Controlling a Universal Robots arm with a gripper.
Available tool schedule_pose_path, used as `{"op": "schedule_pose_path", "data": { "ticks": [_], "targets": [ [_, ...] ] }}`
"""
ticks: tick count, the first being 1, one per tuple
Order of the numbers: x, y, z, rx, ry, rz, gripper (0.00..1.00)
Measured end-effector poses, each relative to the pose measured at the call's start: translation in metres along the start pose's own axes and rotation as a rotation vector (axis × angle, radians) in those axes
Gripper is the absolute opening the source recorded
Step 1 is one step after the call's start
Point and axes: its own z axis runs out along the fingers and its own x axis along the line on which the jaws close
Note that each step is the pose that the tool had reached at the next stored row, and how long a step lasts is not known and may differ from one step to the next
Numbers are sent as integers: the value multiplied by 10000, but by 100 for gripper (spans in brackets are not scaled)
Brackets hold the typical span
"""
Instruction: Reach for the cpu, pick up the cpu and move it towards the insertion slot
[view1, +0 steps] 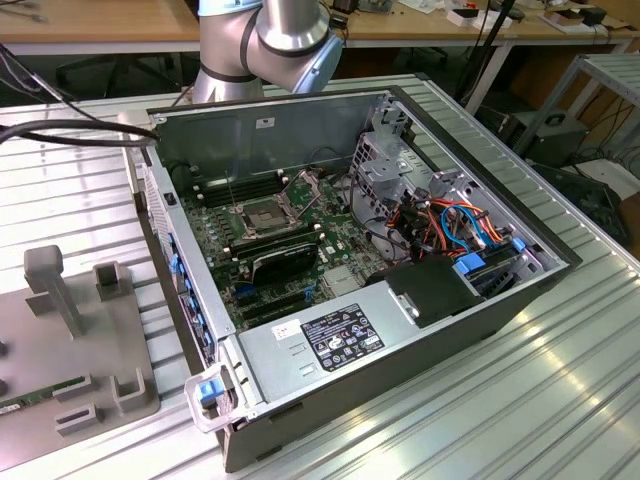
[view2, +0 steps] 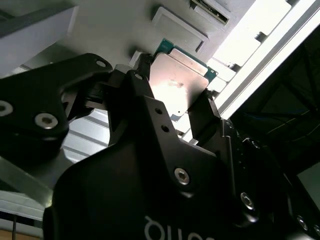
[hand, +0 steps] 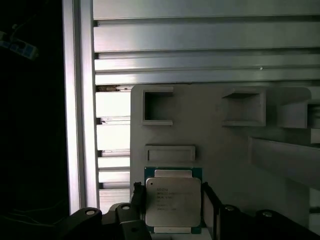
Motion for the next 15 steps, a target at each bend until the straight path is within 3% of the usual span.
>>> {"op": "schedule_pose_path", "data": {
  "ticks": [8, 12, 15],
  "targets": [
    [-2, 3, -201, 0, 1, 0, 55],
    [-4, 5, -376, 0, 0, 0, 55],
    [-5, 6, -438, 0, 0, 0, 55]
  ]
}}
